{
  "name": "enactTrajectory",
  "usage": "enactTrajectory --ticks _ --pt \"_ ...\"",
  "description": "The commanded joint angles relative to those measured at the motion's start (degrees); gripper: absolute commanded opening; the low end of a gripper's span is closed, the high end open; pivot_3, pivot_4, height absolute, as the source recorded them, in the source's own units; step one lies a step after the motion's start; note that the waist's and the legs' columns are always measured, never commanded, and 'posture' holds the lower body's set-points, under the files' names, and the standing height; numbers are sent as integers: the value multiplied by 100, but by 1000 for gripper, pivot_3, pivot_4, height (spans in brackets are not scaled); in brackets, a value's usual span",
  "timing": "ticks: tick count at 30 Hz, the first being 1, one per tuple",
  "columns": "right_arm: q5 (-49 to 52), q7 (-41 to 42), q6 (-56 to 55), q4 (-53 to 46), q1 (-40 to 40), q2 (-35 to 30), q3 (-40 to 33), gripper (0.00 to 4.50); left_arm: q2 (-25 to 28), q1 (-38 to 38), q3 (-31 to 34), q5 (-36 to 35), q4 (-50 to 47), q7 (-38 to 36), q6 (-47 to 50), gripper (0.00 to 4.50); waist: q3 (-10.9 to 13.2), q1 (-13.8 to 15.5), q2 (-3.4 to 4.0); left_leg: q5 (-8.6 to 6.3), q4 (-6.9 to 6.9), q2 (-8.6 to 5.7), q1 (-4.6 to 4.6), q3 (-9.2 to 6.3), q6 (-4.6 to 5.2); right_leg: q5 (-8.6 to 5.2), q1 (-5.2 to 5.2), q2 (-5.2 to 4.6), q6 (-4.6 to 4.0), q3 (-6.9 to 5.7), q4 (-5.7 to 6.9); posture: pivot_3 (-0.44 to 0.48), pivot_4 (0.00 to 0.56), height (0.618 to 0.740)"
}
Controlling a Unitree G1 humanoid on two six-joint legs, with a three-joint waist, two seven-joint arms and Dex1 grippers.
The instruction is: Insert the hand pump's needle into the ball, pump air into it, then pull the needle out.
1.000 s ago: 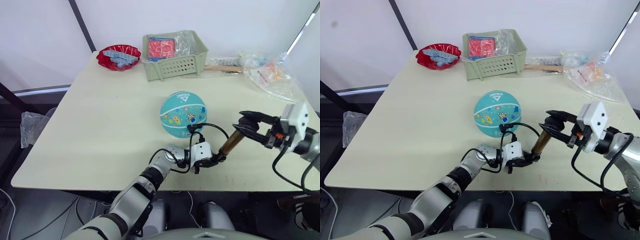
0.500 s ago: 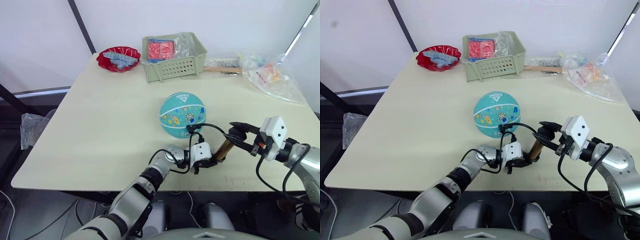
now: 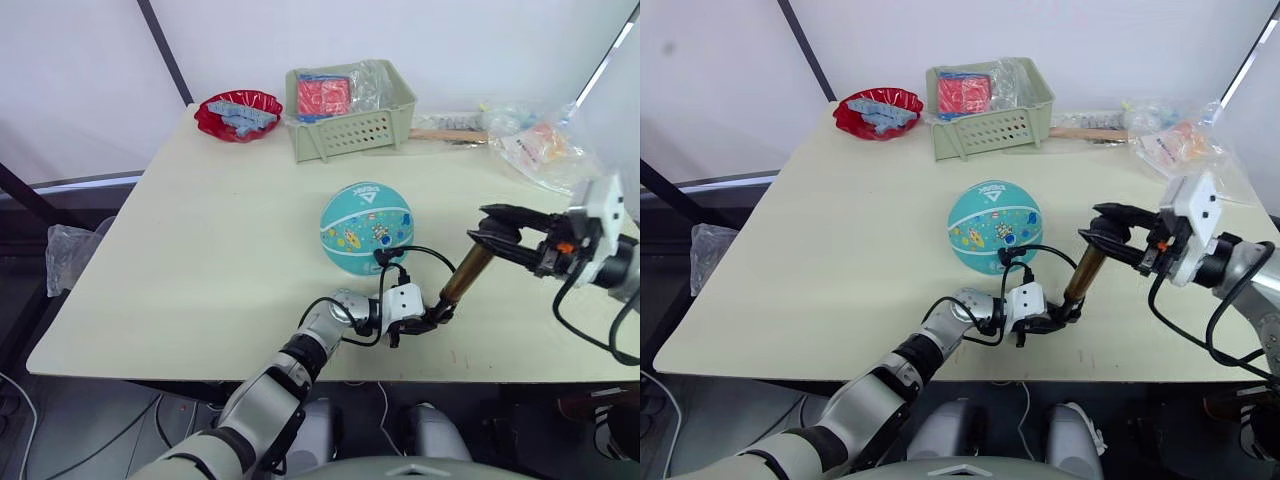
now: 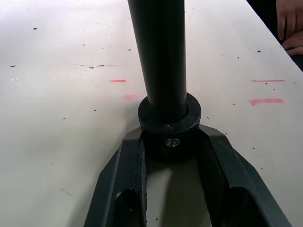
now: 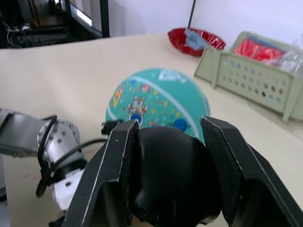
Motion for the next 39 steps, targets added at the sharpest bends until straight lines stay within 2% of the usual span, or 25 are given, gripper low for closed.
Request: enactTrajectory --ticks 1,9,14,21,28,39 --pt "585 -91 92 -263 -418 -193 -676 1578 316 338 -246 483 656 33 403 1085 0 0 0 0 0 0 -1 0 0 0 -1 0 0 0 0 0 150 738" --pt "895 1 301 -83 -646 -665 -1196 1578 306 326 -261 499 694 43 369 1085 0 0 1 0 1 0 -2 1 0 0 -3 -2 0 6 1 0 150 738" --pt "1107 -100 383 -126 -713 -664 -1161 1578 300 323 -269 507 717 48 348 1085 0 -1 0 0 1 0 -5 0 0 0 -5 -3 0 21 1 0 150 738" --pt "484 155 143 -263 -97 -583 -602 1578 299 310 -275 508 739 55 337 1085 -9 2 -7 0 1 0 -8 -1 0 0 -7 -3 0 26 1 0 150 738" --pt "-335 268 -498 -166 482 -160 214 1578 309 301 -271 501 753 71 342 1085 -40 -5 -30 0 1 2 0 -1 0 0 -3 -1 -1 27 2 0 150 738" --pt "-1784 360 -1881 649 1110 613 1310 1578 319 330 -267 487 723 89 357 1085 -55 -55 -49 -1 -8 4 55 0 -1 -2 48 0 0 21 -1 0 150 738"
